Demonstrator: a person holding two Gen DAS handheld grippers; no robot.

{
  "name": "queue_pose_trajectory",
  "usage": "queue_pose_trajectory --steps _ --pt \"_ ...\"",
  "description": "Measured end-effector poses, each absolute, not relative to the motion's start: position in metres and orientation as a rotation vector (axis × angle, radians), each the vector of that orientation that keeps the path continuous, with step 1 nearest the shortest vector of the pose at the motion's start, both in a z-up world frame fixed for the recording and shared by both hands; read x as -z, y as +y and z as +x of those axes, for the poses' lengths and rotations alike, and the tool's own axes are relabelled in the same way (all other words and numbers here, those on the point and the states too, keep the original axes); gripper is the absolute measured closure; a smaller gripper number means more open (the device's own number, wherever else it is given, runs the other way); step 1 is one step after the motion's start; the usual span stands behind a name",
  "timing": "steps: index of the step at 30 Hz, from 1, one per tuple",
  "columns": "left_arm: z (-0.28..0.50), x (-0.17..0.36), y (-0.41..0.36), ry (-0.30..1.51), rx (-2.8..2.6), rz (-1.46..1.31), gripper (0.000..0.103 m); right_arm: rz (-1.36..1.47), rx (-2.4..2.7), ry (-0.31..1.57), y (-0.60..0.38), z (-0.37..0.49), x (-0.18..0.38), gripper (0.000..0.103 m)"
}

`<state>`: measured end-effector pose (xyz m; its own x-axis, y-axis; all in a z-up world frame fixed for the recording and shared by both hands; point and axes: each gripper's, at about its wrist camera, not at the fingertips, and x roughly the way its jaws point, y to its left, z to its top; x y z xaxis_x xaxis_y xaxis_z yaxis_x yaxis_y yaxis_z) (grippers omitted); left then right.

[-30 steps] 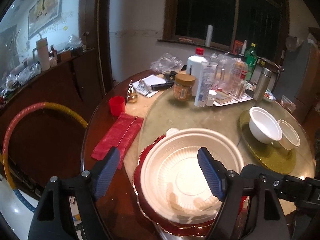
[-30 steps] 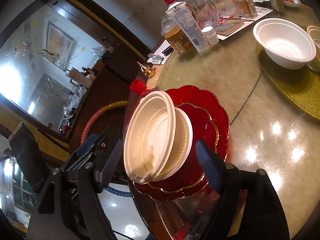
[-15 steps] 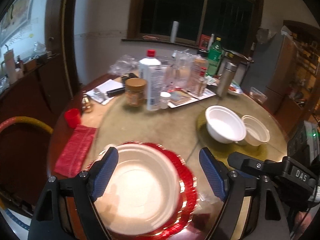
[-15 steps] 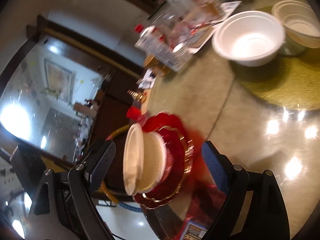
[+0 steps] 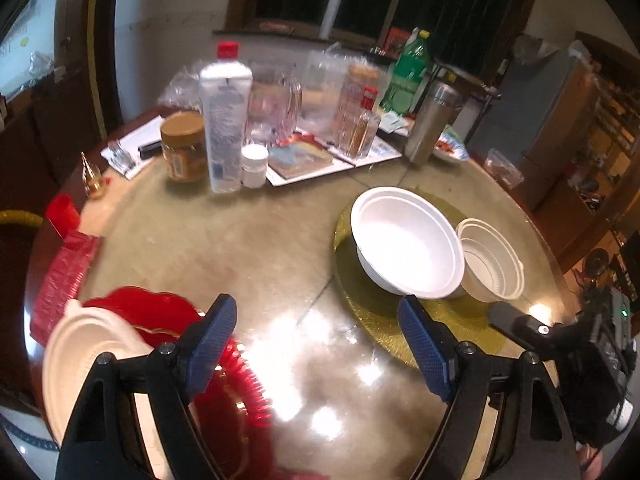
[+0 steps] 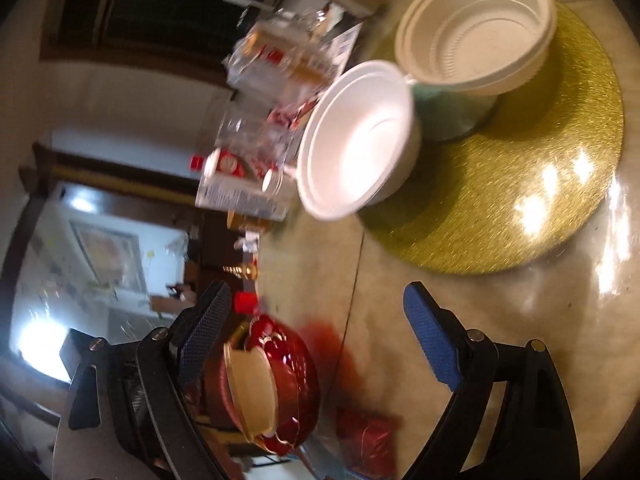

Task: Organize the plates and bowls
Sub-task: 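Move both grippers to the white foam bowl on the gold mat, then close both grippers on the rim of the white foam bowl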

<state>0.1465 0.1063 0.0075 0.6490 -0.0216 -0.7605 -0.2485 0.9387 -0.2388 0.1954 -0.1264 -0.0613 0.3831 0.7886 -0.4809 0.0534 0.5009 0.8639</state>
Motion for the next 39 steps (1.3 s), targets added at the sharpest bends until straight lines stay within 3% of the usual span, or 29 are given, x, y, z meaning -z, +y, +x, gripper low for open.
queue_pose_trajectory --steps 18,23,25,29,38,39 --pt "0.231 0.038 0.081 0.918 -0.301 -0.429 0.020 0.950 -0.444 1.105 -0.137 0.272 0.070 0.014" --pt "0.238 0.044 0.077 0.911 -0.313 -0.426 0.020 0.888 -0.409 1.114 -0.135 0.278 0.075 0.023" --pt "0.240 0.047 0.074 0.908 -0.318 -0.418 0.020 0.862 -0.398 1.117 -0.135 0.279 0.076 0.039" --pt "0.243 0.053 0.072 0.915 -0.325 -0.413 0.020 0.824 -0.382 1.130 -0.130 0.284 0.081 0.040" --pt "0.250 0.065 0.067 0.929 -0.344 -0.391 0.021 0.761 -0.352 1.134 -0.127 0.287 0.085 0.065" --pt "0.251 0.067 0.067 0.936 -0.343 -0.388 0.022 0.749 -0.350 1.135 -0.127 0.287 0.085 0.073"
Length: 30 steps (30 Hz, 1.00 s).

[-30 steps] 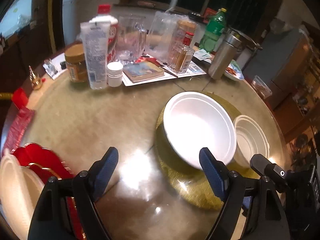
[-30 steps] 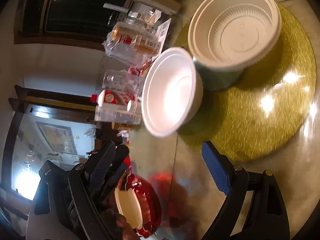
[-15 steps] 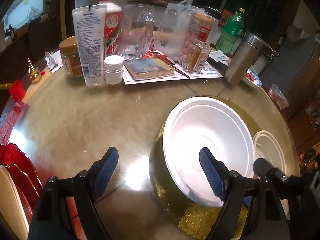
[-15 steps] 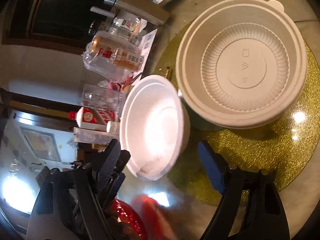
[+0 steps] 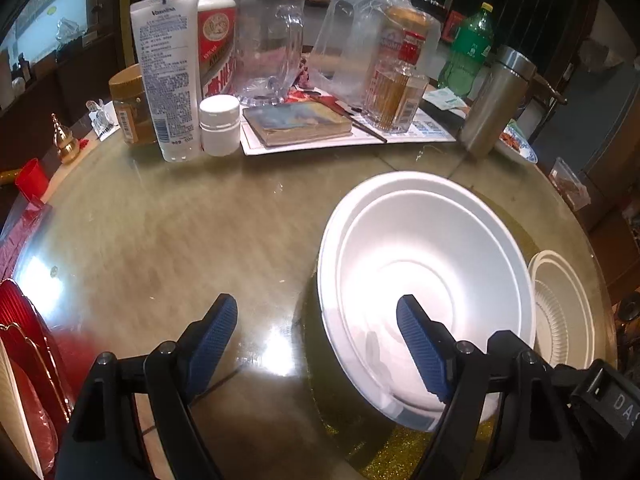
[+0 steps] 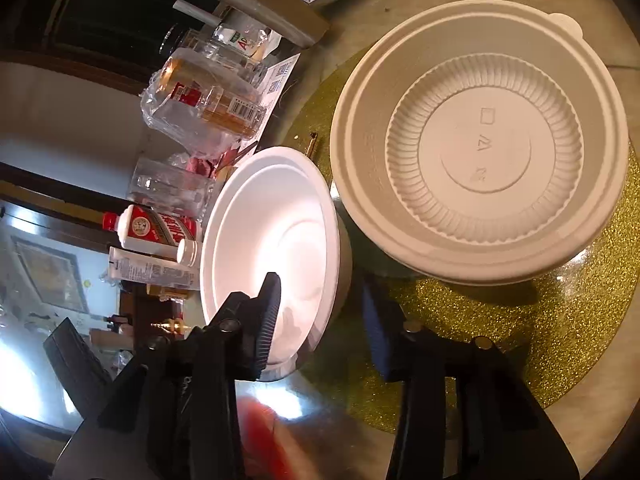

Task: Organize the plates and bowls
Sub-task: 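Close both grippers on the rim of the white foam bowl, then lift the white foam bowl and carry it toward the stacked plates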

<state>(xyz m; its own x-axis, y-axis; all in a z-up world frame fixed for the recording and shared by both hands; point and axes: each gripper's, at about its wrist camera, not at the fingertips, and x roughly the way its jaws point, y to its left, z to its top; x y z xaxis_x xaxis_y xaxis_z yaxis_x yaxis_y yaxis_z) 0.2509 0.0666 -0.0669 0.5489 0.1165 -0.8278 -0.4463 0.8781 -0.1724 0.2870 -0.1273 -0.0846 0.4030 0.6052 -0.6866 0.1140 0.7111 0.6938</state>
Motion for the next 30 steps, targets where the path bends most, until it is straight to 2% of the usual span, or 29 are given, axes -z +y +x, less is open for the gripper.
queue_pose_trajectory --steps 2,4,7,8,10,13,30 --pt "0.253 0.070 0.065 0.953 -0.348 -0.376 0.034 0.735 -0.343 1.142 -0.127 0.288 0.085 0.078" --pt "0.254 0.074 0.065 0.970 -0.355 -0.362 0.054 0.725 -0.339 1.150 -0.127 0.288 0.087 0.087" --pt "0.255 0.078 0.064 0.985 -0.352 -0.355 0.068 0.714 -0.342 1.157 -0.126 0.288 0.087 0.091" --pt "0.254 0.078 0.063 0.985 -0.347 -0.351 0.070 0.714 -0.348 1.156 -0.126 0.288 0.087 0.091" --pt "0.255 0.078 0.060 0.986 -0.336 -0.340 0.083 0.706 -0.352 1.156 -0.124 0.288 0.086 0.091" --pt "0.254 0.075 0.056 0.975 -0.334 -0.314 0.087 0.690 -0.348 1.154 -0.122 0.287 0.085 0.094" --pt "0.241 0.069 0.064 0.964 -0.309 -0.336 0.088 0.644 -0.357 1.140 -0.115 0.279 0.073 0.095"
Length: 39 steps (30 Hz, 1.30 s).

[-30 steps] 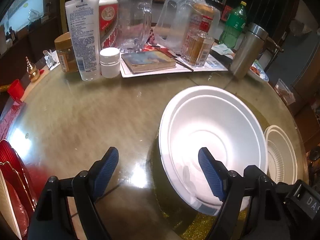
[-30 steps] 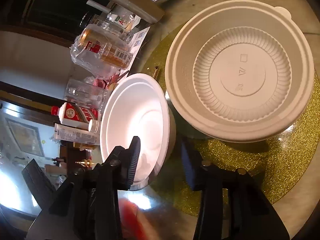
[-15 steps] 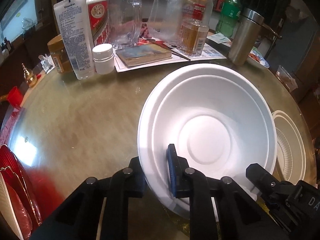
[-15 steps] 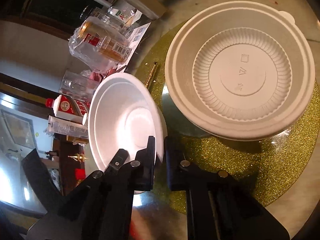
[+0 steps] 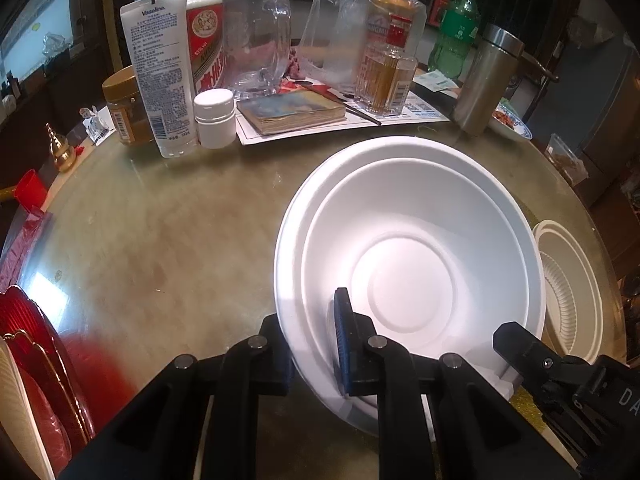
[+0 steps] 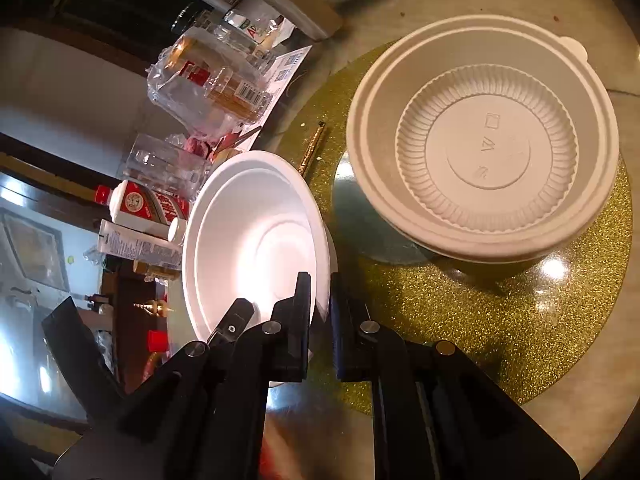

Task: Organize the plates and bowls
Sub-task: 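Lift the white foam bowl and carry it toward the stacked plates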

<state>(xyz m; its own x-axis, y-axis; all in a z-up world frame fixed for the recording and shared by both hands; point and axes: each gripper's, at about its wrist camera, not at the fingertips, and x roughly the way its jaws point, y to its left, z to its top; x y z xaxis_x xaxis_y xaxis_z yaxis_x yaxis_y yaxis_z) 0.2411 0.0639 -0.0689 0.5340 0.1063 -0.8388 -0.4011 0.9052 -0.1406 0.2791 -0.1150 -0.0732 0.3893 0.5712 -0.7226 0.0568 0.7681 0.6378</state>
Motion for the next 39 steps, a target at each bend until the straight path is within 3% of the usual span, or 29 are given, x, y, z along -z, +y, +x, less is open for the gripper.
queue_pose_trajectory --steps 39 --pt "0.162 0.032 0.049 0.891 -0.198 -0.273 0.088 0.566 -0.356 1.056 -0.128 0.188 0.034 0.094"
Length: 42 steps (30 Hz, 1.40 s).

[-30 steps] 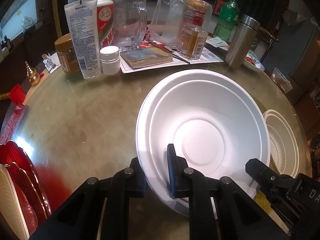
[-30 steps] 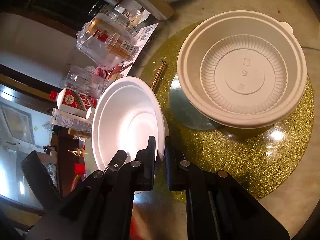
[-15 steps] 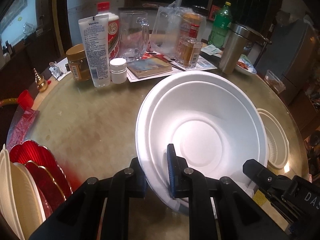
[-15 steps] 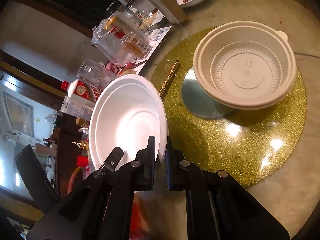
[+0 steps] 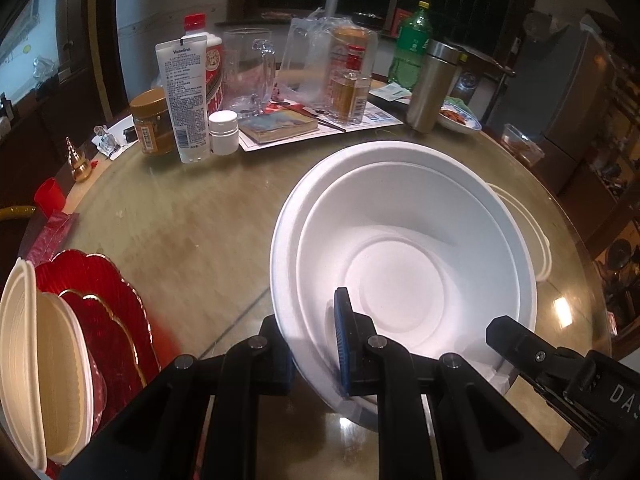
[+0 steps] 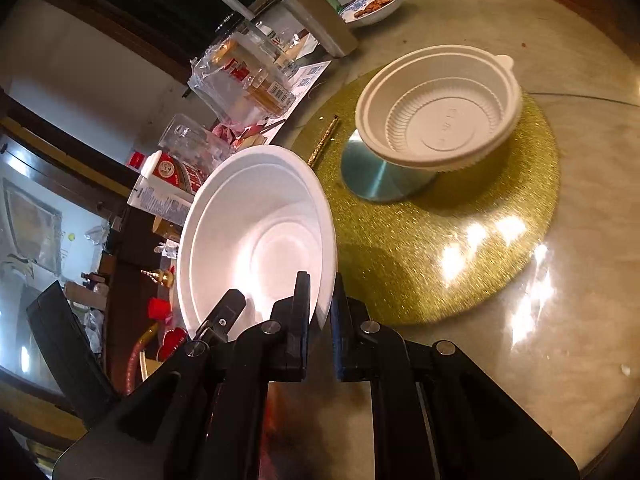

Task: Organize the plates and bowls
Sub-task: 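Lift the white foam bowl and carry it toward the stacked plates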

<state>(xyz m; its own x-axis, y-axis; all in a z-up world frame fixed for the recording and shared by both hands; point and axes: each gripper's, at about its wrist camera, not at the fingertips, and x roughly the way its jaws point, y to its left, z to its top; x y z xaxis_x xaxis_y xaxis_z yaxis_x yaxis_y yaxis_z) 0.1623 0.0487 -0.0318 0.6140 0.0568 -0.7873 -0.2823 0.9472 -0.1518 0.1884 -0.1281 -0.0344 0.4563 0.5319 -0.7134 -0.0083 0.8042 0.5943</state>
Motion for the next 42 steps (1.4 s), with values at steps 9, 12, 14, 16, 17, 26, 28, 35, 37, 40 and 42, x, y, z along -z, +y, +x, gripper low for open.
queue_pose_trajectory --steps 9,12,14,16,17,26,28,35,37,40,42 --pt "0.139 0.027 0.045 0.863 -0.166 -0.256 0.088 0.575 -0.350 1.030 -0.134 0.163 0.033 0.094" --pt "0.133 0.028 0.046 0.862 -0.159 -0.261 0.088 0.573 -0.347 1.025 -0.134 0.156 0.033 0.094" --pt "0.129 0.027 0.048 0.859 -0.155 -0.264 0.088 0.575 -0.347 1.025 -0.133 0.153 0.034 0.094" --pt "0.125 0.026 0.050 0.853 -0.153 -0.266 0.088 0.578 -0.349 1.023 -0.132 0.150 0.033 0.094" --pt "0.123 0.025 0.050 0.849 -0.153 -0.266 0.088 0.578 -0.351 1.020 -0.131 0.148 0.032 0.094" --pt "0.106 0.013 0.065 0.805 -0.159 -0.292 0.088 0.551 -0.378 0.991 -0.115 0.138 0.018 0.094" --pt "0.101 0.010 0.068 0.795 -0.161 -0.297 0.088 0.547 -0.386 0.986 -0.112 0.136 0.015 0.094" --pt "0.082 -0.007 0.088 0.741 -0.176 -0.321 0.088 0.520 -0.435 0.958 -0.094 0.125 -0.001 0.094" --pt "0.074 -0.015 0.095 0.715 -0.190 -0.319 0.088 0.506 -0.459 0.944 -0.085 0.121 -0.008 0.094" --pt "0.062 -0.024 0.107 0.684 -0.210 -0.332 0.088 0.485 -0.492 0.924 -0.071 0.115 -0.018 0.094" --pt "0.056 -0.027 0.116 0.671 -0.224 -0.340 0.088 0.467 -0.512 0.911 -0.063 0.110 -0.024 0.094"
